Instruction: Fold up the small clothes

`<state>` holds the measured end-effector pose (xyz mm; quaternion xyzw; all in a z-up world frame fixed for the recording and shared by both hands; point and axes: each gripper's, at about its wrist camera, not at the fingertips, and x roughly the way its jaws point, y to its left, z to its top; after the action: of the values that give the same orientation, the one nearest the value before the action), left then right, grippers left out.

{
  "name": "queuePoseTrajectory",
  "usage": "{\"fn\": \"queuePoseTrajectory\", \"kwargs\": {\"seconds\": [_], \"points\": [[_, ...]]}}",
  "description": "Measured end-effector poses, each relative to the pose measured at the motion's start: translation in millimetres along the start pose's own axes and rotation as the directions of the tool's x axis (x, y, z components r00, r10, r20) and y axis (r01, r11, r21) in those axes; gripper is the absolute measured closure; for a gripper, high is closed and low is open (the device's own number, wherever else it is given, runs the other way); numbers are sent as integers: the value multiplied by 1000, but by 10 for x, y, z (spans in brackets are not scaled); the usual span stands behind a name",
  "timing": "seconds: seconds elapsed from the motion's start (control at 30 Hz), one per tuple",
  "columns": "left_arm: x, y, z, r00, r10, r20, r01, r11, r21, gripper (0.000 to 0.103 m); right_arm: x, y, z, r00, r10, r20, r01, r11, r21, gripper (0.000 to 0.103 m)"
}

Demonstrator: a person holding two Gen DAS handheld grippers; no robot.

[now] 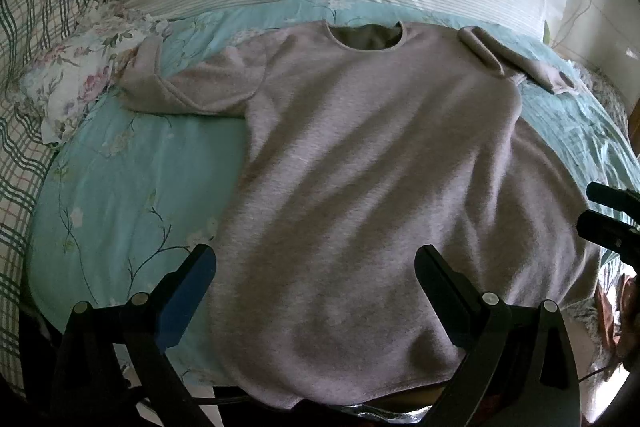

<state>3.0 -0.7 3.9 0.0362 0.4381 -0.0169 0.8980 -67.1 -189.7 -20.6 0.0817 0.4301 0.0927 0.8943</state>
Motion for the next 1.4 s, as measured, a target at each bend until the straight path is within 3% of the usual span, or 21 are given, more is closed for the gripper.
{"fn": "queuePoseTrajectory", "kwargs": {"seconds": [0.37, 0.73, 1.13, 1.4], "points": [[-10, -25, 63, 998, 23, 54, -24, 999, 25, 3, -30, 6, -2, 999, 4, 44, -4, 1000, -2, 0], [9, -5, 63, 999, -23, 22, 23, 1000, -4, 3, -42, 6, 27, 1000, -4, 28, 4, 1000, 3, 0], [37, -16, 87, 1000, 5, -24, -5, 1000, 22, 3, -41, -3, 28, 999, -6, 33, 6, 1000, -1, 0], [51, -21, 89, 999, 12, -34, -11, 999, 31, 3, -49, 50, 57, 997, -53, 48, 55, 998, -36, 0]]}}
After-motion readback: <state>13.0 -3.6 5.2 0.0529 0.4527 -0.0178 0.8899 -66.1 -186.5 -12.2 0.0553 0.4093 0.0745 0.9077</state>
